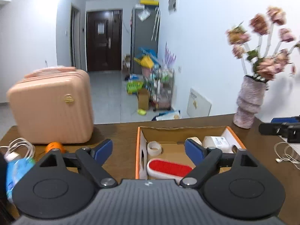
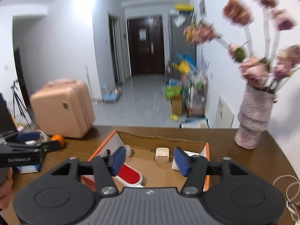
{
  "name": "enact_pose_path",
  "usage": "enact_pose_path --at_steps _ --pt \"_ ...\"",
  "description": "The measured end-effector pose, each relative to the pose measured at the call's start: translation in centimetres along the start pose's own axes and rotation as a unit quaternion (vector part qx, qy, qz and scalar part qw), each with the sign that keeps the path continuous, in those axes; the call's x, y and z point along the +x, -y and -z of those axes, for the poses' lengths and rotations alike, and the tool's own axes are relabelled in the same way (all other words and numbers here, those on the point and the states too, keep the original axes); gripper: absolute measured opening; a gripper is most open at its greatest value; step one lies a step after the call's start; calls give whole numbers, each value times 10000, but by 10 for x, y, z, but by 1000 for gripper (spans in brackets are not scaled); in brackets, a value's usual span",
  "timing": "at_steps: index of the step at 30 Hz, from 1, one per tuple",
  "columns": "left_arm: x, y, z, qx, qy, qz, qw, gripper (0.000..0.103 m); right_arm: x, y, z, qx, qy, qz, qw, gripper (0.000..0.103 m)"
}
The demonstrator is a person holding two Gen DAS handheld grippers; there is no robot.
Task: Organize rigid objects
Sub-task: 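Withdraw both tools from the box back over the table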
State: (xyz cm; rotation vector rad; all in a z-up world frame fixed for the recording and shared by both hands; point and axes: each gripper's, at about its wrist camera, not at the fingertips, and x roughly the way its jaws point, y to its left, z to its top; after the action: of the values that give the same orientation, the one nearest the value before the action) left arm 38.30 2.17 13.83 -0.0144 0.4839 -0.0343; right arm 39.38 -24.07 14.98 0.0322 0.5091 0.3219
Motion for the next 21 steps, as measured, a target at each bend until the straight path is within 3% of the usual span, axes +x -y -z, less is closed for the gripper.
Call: enact_pose_path --at_steps 6,13,18,21 --pt "-101 -3 71 -23 548 147 9984 97 -97 -19 78 -14 776 165 9968 71" --pt "-186 9 163 196 1073 -113 9940 100 -170 -50 175 -109 1258 429 9911 77" --pt "-232 16 217 193 1255 -262 9916 103 -199 -73 231 -159 1239 322 9916 84" --pt "-250 17 245 165 1149 -298 9928 103 -207 -87 263 -192 1060 238 9939 84"
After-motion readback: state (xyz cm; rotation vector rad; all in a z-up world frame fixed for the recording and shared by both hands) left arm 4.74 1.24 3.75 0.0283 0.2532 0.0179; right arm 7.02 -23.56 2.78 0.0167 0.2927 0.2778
